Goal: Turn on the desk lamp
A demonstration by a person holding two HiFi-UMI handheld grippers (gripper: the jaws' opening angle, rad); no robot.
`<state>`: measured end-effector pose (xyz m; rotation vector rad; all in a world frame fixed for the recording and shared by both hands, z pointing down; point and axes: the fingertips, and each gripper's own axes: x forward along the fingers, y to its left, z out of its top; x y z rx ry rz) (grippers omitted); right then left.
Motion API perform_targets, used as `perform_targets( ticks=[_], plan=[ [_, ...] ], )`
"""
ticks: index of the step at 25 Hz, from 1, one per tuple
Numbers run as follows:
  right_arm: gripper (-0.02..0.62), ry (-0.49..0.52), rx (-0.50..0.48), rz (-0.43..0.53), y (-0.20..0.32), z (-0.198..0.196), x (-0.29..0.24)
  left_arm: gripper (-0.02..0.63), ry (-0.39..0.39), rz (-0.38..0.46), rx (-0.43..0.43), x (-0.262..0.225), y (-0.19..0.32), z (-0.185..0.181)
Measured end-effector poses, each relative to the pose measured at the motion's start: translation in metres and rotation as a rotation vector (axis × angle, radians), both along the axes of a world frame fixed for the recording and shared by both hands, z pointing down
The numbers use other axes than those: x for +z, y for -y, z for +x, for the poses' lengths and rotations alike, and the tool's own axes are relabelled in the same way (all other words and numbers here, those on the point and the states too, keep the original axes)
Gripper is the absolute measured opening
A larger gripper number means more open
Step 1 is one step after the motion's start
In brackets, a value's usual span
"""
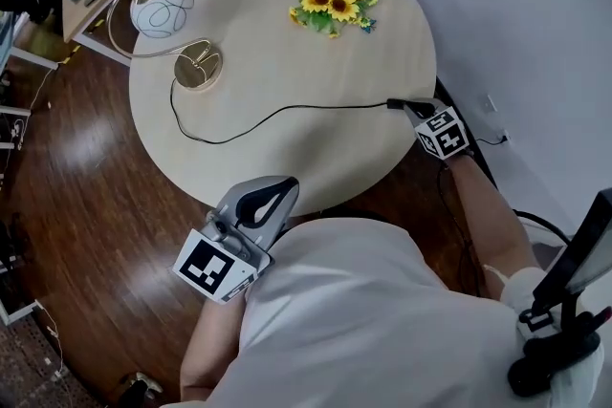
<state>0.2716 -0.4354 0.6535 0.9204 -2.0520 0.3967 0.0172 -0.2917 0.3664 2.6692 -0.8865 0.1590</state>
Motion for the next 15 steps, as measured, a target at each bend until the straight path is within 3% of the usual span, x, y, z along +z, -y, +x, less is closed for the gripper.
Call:
perform_targets(
  ticks=[7,15],
  plan=[
    [0.003,-0.062,-0.062,-0.108,0.023,0.003,0.048,0.018,0.028,-0.042,-0.036,0.018,0.03,0.003],
    [0.003,-0.092,-0.086,-0.165,0.02,-0.002,0.056,0.018,0.031,-0.047,-0.046,0.021,0.036,-0.003]
  ],
)
